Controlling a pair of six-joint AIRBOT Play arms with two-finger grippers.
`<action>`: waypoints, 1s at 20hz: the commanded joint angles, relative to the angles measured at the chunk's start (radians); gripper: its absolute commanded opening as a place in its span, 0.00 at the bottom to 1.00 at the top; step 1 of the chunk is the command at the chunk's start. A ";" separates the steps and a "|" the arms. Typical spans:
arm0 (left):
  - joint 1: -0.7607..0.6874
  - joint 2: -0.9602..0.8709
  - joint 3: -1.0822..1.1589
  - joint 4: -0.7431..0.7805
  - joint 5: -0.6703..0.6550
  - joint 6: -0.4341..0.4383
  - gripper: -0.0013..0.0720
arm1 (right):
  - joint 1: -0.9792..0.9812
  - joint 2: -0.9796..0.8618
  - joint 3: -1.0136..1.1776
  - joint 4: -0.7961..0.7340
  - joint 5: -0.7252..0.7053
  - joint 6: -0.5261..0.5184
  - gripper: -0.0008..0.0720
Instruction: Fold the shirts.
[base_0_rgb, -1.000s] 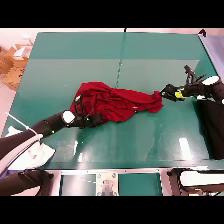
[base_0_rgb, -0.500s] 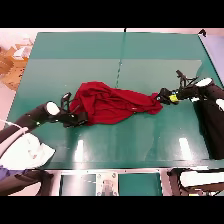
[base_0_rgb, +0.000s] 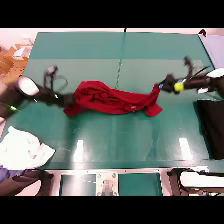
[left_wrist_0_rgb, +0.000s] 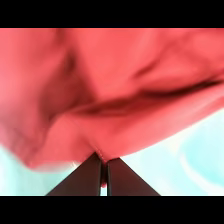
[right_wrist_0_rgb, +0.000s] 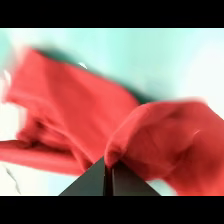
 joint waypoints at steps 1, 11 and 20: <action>0.006 0.090 0.353 0.070 -0.119 0.039 0.05 | -0.055 0.145 0.154 0.150 0.034 0.034 0.03; 0.006 0.183 1.129 0.136 -0.160 0.180 0.05 | -0.314 0.664 0.391 0.125 -0.049 0.268 0.03; 0.006 0.218 1.009 0.321 -0.170 0.185 0.05 | -0.489 0.824 0.377 0.064 -0.144 0.292 0.03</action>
